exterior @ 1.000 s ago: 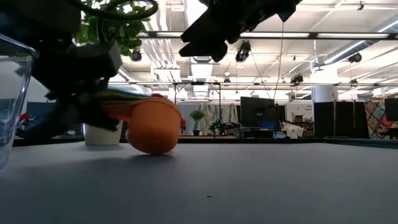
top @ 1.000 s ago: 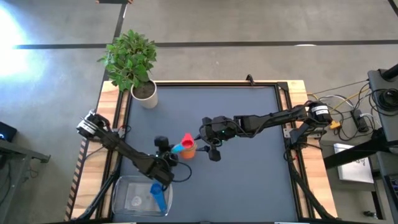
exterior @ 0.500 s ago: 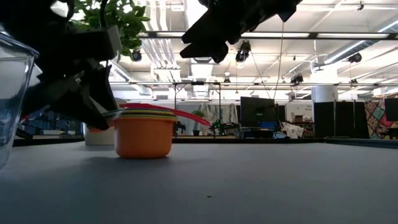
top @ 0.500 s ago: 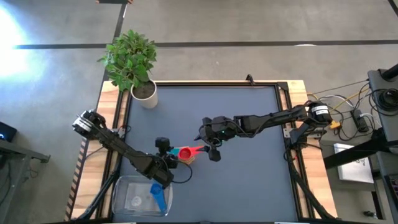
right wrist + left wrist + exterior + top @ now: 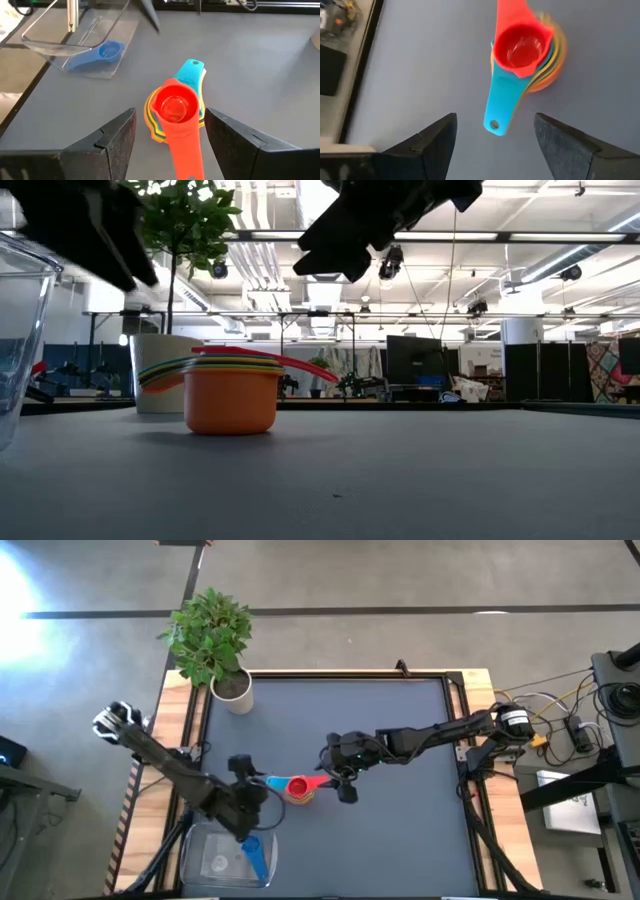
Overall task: Nest measuring cups in basket
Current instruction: Stack the blue measuring cup into the red measuring cup
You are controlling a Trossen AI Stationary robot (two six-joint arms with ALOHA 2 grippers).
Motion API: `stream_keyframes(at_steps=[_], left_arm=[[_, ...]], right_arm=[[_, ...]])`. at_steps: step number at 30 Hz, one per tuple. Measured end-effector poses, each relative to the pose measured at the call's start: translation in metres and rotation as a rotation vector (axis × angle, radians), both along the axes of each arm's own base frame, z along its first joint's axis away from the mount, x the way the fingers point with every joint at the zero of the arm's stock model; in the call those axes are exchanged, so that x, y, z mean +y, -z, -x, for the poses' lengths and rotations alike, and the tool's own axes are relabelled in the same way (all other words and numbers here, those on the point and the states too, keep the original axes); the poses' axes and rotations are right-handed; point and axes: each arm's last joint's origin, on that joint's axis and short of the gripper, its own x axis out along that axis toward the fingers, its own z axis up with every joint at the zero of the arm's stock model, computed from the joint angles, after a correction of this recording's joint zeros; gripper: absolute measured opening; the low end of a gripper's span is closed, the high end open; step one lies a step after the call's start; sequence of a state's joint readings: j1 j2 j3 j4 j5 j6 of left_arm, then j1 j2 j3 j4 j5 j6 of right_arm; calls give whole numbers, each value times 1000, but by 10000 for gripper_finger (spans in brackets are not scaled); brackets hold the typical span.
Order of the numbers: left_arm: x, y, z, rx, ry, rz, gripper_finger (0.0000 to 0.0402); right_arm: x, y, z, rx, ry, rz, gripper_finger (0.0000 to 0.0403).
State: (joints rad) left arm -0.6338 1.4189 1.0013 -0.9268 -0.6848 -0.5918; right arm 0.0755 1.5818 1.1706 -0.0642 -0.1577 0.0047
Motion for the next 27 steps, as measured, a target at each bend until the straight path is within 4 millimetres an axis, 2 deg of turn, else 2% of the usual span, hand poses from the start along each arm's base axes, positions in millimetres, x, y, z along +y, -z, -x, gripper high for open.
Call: stream_keyframes(at_steps=[4,7,11,15,19,23,27], left_arm=[[1,-23,17,-145,-69,152,244],[-2,-38,23,-269,-101,298,240],[-12,-48,27,-324,-76,455,232],[-26,-45,37,-247,-91,619,220],[-40,-39,50,-171,-184,756,207],[-53,-32,59,-121,-275,826,197],[-60,-21,58,-48,-364,861,192]], right_arm=[[1,1,1,14,-6,5,226],[1,2,1,19,-6,6,226],[2,2,1,17,-12,12,226],[10,3,3,47,-14,-12,226],[21,6,7,82,-49,-7,226],[30,6,8,80,-79,6,226],[34,6,9,78,-94,12,226]])
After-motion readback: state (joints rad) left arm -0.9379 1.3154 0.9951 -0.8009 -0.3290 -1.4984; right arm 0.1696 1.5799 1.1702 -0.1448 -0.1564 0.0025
